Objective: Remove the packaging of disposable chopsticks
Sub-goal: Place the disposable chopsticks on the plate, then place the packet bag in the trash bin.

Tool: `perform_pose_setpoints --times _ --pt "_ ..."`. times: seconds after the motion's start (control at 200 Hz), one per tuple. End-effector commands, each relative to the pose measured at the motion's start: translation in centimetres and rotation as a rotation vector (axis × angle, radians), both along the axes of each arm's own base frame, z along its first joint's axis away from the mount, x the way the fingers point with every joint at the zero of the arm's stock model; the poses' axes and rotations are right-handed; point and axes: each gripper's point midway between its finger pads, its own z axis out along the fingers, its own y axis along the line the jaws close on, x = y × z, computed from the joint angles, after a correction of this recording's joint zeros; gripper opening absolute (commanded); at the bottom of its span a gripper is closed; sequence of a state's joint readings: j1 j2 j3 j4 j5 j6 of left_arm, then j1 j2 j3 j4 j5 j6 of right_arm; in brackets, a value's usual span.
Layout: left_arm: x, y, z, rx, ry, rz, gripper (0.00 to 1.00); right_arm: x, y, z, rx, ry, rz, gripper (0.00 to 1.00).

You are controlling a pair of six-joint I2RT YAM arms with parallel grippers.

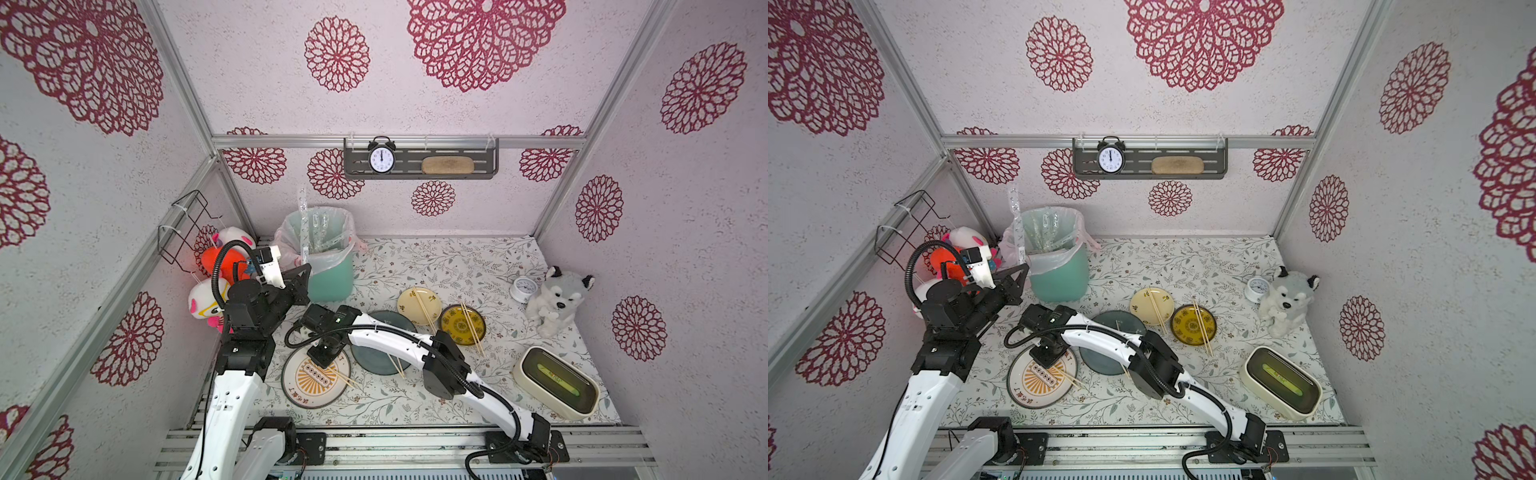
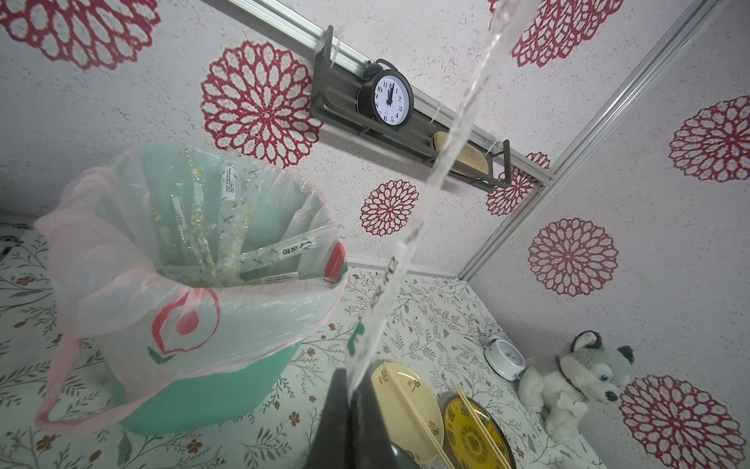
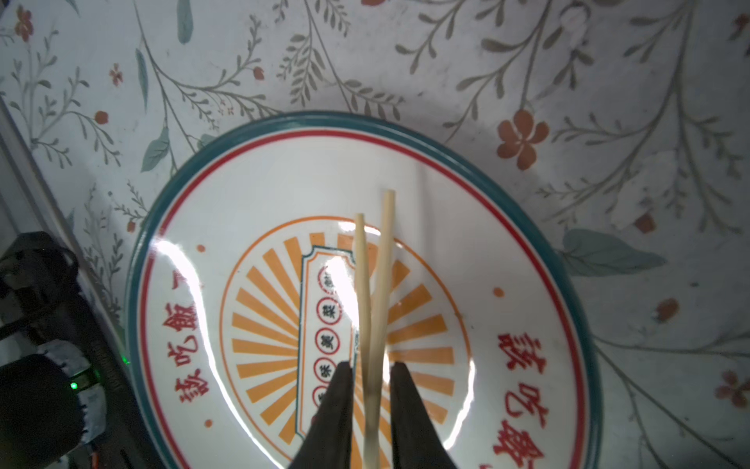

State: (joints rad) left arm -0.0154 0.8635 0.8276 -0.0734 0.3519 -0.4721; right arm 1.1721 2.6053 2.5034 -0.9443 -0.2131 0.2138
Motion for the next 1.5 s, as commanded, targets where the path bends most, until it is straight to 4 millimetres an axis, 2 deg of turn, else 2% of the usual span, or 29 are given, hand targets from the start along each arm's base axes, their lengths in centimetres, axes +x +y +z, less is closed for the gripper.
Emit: perform_pose_setpoints --times 0.0,0.385,0.625,0.766,0.826,0.876,0.911,0.926,0.956,1.036,1.116,1.221,1.336,1.441,1.491 --pt "-0.3 0.2 0.6 0.002 -0.019 0.001 0.00 0.9 0.3 1.2 0.031 -0.010 -0.018 0.26" --pt "-0.4 0.3 0.4 0.005 -0.020 0.003 0.00 0.8 0.1 1.4 0.025 -0.003 -0.027 0.21" --pt "-0.4 0.4 0.3 0.006 -0.021 0.011 0.00 0.6 0.5 2.7 0.052 -0.034 -0.016 0.21" --pt "-0.3 0.5 0.3 0.002 -0.018 0.012 0.00 0.4 0.5 2.7 0.054 -0.036 -0.015 0.22" --pt "0.1 0.9 0.1 -0.012 -0.004 0.041 0.00 0.5 0.5 4.1 0.066 -0.080 -0.021 0.22" --pt "1.0 1.7 -0.4 -0.019 0.037 0.087 0.00 0.7 0.4 5.7 0.101 -0.117 -0.037 0.28" --pt "1.6 2.2 -0.7 -0.025 0.066 0.110 0.00 0.8 0.4 7.0 0.134 -0.147 -0.039 0.35" --pt "1.9 2.3 -0.8 -0.027 0.077 0.117 0.00 0.9 0.4 7.5 0.147 -0.161 -0.039 0.44" --pt "2.5 2.5 -1.0 -0.032 0.094 0.125 0.00 0.8 0.2 8.7 0.177 -0.191 -0.031 0.50" --pt "4.0 2.9 -0.6 -0.037 0.118 0.139 0.00 0.6 -0.5 11.8 0.261 -0.258 -0.017 0.55" --pt "5.1 3.2 0.7 -0.024 0.114 0.156 0.00 0.3 -1.3 14.8 0.339 -0.292 -0.012 0.59" --pt "6.5 3.0 1.7 0.006 0.147 0.148 0.00 0.1 -2.9 17.1 0.375 -0.338 -0.016 0.65" --pt "9.4 2.9 -0.6 0.055 0.301 0.147 0.00 0.5 -5.7 19.0 0.403 -0.419 -0.074 0.72" --pt "11.5 4.0 -4.0 0.124 0.446 0.203 0.00 1.3 -9.4 21.4 0.470 -0.507 -0.170 0.73" --pt "12.4 4.0 -4.9 0.160 0.504 0.205 0.00 1.4 -11.3 22.4 0.515 -0.513 -0.208 0.77"
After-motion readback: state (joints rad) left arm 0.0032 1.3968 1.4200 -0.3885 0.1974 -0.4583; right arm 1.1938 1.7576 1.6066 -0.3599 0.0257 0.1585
